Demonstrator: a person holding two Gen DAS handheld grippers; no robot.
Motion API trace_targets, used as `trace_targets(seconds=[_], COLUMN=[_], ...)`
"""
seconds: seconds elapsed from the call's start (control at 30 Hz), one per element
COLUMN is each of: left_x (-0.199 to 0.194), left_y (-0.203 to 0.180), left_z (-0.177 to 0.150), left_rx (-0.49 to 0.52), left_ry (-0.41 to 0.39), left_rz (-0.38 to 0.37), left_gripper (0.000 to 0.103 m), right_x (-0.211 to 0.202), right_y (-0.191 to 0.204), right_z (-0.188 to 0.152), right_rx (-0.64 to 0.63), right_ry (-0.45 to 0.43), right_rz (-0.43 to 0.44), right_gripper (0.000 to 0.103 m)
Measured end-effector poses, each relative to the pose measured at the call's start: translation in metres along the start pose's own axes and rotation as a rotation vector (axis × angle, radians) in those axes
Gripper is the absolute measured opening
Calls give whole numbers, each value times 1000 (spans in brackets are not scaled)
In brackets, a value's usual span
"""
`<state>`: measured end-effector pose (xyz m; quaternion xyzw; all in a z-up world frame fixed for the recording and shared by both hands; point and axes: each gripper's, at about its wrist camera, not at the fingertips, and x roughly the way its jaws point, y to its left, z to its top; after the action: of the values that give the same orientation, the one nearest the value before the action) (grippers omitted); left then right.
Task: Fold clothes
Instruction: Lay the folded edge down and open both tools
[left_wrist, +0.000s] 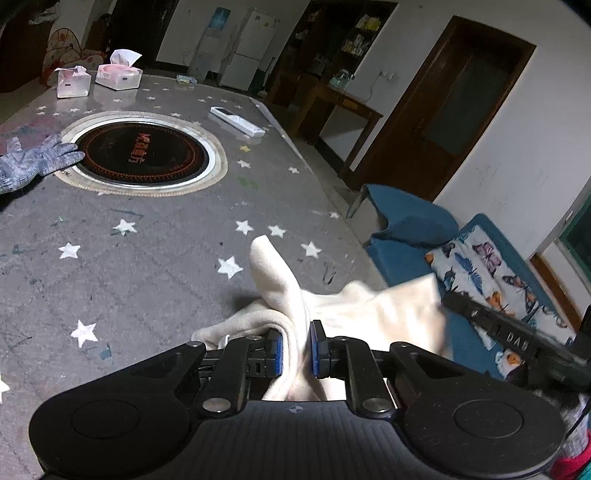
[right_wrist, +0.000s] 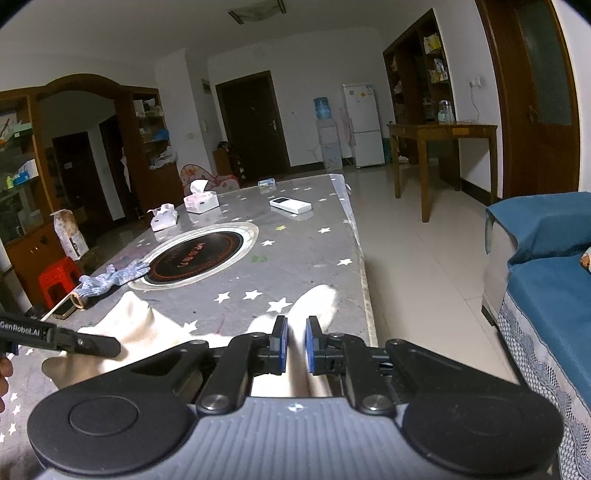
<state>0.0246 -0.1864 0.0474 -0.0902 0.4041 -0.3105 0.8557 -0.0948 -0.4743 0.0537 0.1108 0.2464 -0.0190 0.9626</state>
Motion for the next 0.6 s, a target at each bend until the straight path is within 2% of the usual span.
trace_targets(seconds=[0.13,0.3,0.5,0.57,0.6], left_x=[5,8,10,12,14], left_y=[4,6,10,13,15], left_z=[-3,-7,-9,-7,-6], left_rx=[1,59,109,99,92], left_ry=[19,31,17,19,19], left_rz=[18,81,148,161,166], left_gripper=[19,23,37,51,51], right_x=[8,14,24,27,28], right_y=[-3,-3,-1,1,3], right_z=[-4,-12,-20,-23,-24], right_rx=[-7,-14,-14,-23,-27], right_ry=[27,54,88,102,109], right_rz=[-20,-15,1,12,18], right_gripper=[5,6,9,9,9])
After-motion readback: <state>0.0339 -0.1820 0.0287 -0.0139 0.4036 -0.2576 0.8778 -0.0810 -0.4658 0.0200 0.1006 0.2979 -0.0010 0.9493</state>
